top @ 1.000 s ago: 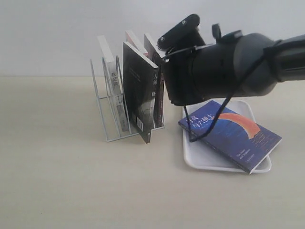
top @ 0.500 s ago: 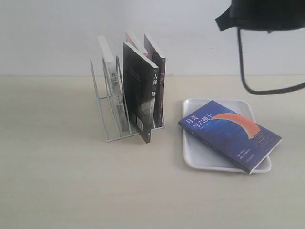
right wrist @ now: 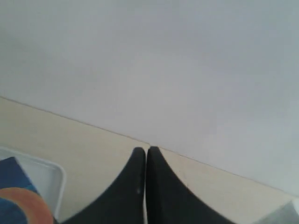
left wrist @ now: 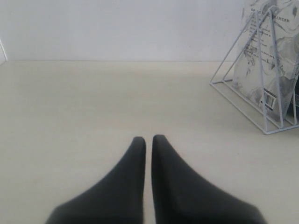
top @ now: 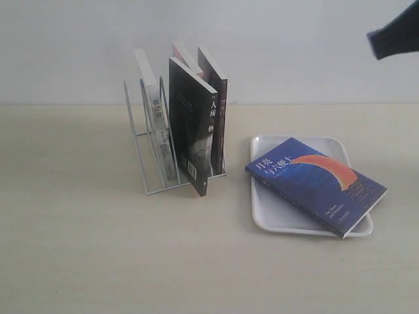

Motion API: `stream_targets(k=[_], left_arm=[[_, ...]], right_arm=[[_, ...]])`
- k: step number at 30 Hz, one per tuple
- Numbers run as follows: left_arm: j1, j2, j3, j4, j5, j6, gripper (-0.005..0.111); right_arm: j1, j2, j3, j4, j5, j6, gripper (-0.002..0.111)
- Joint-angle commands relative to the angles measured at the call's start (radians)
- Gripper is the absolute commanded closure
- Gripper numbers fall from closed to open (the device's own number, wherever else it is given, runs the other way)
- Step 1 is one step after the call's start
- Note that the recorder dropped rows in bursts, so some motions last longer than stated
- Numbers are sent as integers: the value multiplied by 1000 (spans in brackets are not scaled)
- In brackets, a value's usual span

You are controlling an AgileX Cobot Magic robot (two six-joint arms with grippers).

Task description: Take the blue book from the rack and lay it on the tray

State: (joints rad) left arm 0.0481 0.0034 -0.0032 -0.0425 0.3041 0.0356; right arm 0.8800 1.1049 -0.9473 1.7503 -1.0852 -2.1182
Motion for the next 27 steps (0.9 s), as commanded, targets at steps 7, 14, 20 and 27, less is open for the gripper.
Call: stream_targets(k=[7, 14, 20, 27], left_arm=[[0, -3, 3, 1, -16, -2, 103], [0, -3, 3, 1, -16, -2, 103], [0, -3, 3, 1, -16, -2, 103], [0, -3, 3, 1, -16, -2, 103]], right_arm=[[135, -166, 247, -6, 289, 319, 108], [212, -164, 369, -6, 384, 419, 108], [259, -164, 405, -6, 515, 565, 108], [259, -164, 405, -6, 510, 584, 108]])
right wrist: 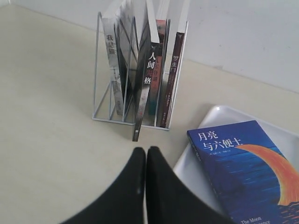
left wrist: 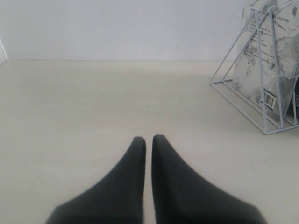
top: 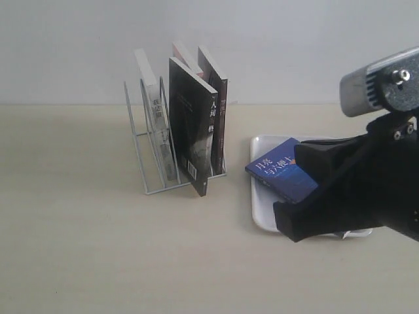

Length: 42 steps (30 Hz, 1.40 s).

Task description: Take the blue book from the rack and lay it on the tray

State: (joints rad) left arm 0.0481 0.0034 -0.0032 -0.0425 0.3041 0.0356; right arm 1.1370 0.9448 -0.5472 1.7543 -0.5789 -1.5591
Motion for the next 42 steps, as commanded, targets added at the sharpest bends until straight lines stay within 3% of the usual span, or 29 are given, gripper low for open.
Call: stream_targets(k=[1, 11, 15, 22, 29, 32, 37, 42], left_arm=[[0, -3, 3, 1, -16, -2, 103], [0, -3, 3, 1, -16, -2, 103], [0, -3, 3, 1, -16, -2, 103], [0, -3, 3, 1, -16, -2, 103], [0, -3, 3, 1, -19, -2, 103], [0, -3, 3, 1, -19, -2, 103], [0, -3, 3, 1, -19, -2, 103], [0, -3, 3, 1, -19, -2, 103]], right_arm=[[2, -4, 5, -10, 4, 37, 108], [2, -7, 15, -10, -34, 39, 108], [-47, -81, 61, -10, 45, 61, 108], [-359, -292, 215, -10, 373, 76, 108], [-782, -524, 376, -10, 781, 73, 108], [-905, -640, 441, -10, 864, 73, 108], [-1029, -852, 547, -10, 921, 88, 108], [-1069, -945, 547, -19, 950, 141, 108]])
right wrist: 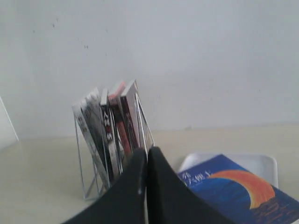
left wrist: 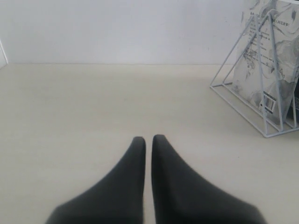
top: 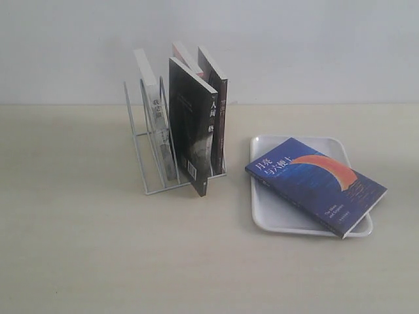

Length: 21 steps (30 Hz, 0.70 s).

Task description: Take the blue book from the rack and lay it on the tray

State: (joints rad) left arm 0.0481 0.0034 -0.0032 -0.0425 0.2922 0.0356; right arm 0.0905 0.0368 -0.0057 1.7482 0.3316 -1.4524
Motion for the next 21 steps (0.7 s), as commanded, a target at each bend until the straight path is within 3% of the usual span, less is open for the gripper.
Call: stream_targets(k=[1, 14, 21], left_arm=[[0, -3, 3, 1, -7, -2, 103], [0, -3, 3, 1, -8, -2, 103], [0, -3, 3, 1, -8, -2, 103]], right_arm=[[-23, -37, 6, -13, 23, 34, 108], [-23, -25, 6, -47, -35, 62, 108], [-23, -25, 6, -61, -159, 141, 108]])
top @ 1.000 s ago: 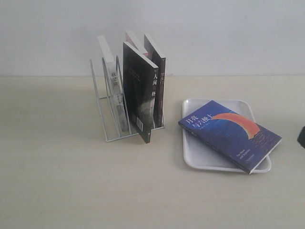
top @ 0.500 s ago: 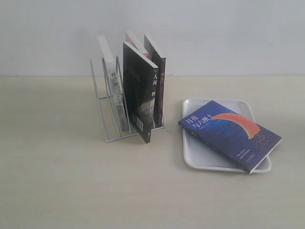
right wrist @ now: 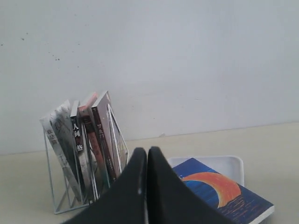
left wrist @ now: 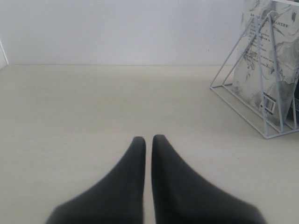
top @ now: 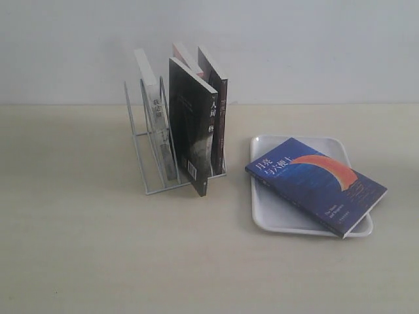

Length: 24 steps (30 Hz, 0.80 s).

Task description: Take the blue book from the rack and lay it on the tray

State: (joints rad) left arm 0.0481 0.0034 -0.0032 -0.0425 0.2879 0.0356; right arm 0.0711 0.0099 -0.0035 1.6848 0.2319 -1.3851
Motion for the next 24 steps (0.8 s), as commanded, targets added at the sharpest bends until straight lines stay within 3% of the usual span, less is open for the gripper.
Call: stream_targets(k=[1, 3, 5, 6, 8, 10, 11, 14, 24], left_arm=[[0, -3, 3, 1, -4, -2, 103], [0, -3, 3, 1, -4, -2, 103], [0, -3, 3, 1, -4, -2, 103], [0, -3, 3, 1, -4, -2, 103], [0, -3, 3, 1, -4, -2, 103], [0, -3, 3, 1, -4, -2, 103], [0, -3, 3, 1, -4, -2, 103], [0, -3, 3, 1, -4, -2, 103], [0, -3, 3, 1, -4, -2, 103]], right_arm=[[-3, 2, 3, -47, -83, 161, 108], [-3, 2, 3, -188, -90, 332, 108], [-3, 2, 3, -576, -53, 695, 108], [-3, 2, 3, -933, 2, 942, 108], [-1, 2, 3, -1303, 89, 1271, 108], [-1, 2, 3, -1466, 133, 1422, 108], [-1, 2, 3, -1519, 133, 1484, 108], [-1, 2, 3, -1563, 133, 1412, 108], [-1, 2, 3, -1561, 140, 1411, 108]])
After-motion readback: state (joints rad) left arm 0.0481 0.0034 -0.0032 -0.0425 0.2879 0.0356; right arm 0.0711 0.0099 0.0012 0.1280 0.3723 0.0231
